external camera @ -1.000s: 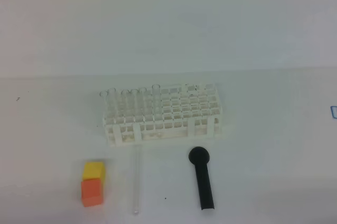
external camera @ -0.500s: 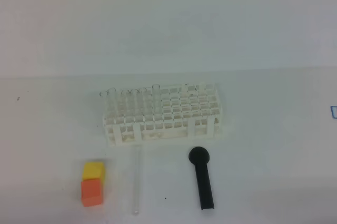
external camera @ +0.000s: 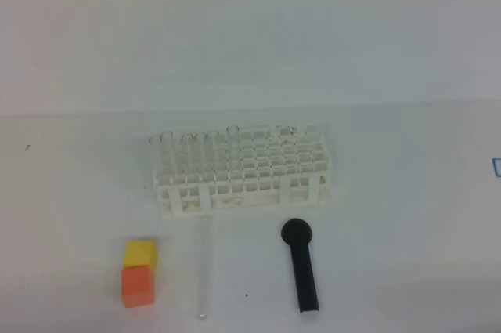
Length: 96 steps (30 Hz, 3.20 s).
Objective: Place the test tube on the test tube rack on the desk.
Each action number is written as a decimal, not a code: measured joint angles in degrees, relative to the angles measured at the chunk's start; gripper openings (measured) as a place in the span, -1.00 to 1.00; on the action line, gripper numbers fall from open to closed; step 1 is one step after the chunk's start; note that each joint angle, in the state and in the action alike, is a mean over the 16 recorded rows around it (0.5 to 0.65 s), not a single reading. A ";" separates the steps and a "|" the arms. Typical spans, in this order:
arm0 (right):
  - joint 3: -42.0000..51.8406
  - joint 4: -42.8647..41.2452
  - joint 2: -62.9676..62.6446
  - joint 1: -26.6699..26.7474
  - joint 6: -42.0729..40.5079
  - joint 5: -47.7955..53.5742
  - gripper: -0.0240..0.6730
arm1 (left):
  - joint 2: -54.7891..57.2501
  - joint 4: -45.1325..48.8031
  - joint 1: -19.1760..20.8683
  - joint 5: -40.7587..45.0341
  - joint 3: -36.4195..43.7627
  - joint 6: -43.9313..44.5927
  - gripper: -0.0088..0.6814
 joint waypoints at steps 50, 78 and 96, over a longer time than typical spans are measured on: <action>0.00 0.00 0.00 0.00 0.00 0.00 -0.94 | 27.98 5.48 -7.95 3.66 -33.57 -15.39 -0.98; 0.00 0.00 0.00 0.00 0.00 0.00 -0.94 | 90.44 -9.73 -38.80 28.55 -58.64 -11.18 -0.98; 0.00 0.00 0.00 0.00 0.00 0.00 -0.94 | 104.10 1.47 -38.80 34.40 -72.71 -17.66 -0.98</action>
